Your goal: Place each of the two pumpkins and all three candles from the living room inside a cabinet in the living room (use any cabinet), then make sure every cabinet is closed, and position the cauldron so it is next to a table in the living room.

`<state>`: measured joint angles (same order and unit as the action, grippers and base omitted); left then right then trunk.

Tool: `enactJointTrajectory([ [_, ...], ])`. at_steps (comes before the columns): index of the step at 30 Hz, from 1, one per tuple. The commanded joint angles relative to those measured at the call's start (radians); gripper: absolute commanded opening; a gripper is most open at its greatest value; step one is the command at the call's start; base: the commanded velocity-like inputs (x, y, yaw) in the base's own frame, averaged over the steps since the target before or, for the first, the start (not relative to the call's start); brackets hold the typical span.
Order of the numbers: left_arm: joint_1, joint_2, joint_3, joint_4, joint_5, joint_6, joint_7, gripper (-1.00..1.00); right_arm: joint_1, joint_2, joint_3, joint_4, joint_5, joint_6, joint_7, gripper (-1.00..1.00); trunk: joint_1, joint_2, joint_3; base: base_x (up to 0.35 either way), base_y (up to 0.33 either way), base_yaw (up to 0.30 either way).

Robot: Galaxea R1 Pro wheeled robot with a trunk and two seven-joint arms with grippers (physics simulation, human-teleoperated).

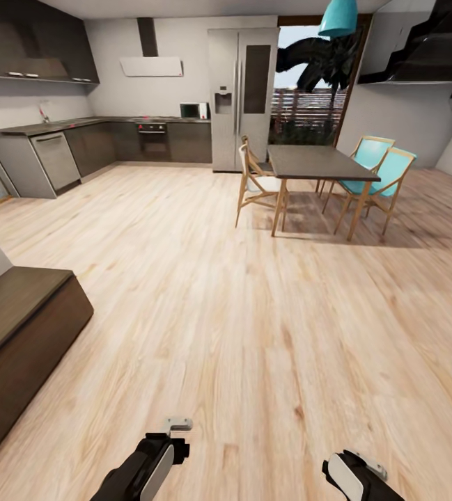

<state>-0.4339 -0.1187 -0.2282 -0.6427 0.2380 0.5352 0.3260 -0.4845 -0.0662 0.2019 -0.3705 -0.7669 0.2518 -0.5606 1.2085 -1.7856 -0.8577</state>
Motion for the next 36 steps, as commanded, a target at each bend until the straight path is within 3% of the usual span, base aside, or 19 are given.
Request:
enactJointTrajectory([
  [1,0.000,0.001,-0.004,-0.002,0.011,0.003,0.010,1.00,0.000,-0.001,0.008,-0.002,-0.005,0.005,-0.006,1.00,0.001,0.000,-0.001,0.336,-0.175,0.000],
  [10,0.000,0.001,-0.004,-0.002,0.012,0.004,0.010,1.00,0.000,-0.013,0.008,-0.002,-0.012,-0.031,-0.008,1.00,0.001,0.000,-0.001,0.315,-0.205,0.004],
  [18,-0.001,0.000,-0.004,-0.002,0.011,0.004,0.010,1.00,0.000,-0.002,0.011,-0.005,-0.007,-0.032,-0.012,1.00,0.001,0.000,-0.003,0.271,-0.230,0.236],
  [36,-0.001,0.000,-0.005,-0.002,0.014,0.003,0.011,1.00,0.000,0.003,0.012,-0.005,-0.005,-0.033,-0.019,1.00,0.001,0.000,-0.013,0.052,-0.101,0.274],
])
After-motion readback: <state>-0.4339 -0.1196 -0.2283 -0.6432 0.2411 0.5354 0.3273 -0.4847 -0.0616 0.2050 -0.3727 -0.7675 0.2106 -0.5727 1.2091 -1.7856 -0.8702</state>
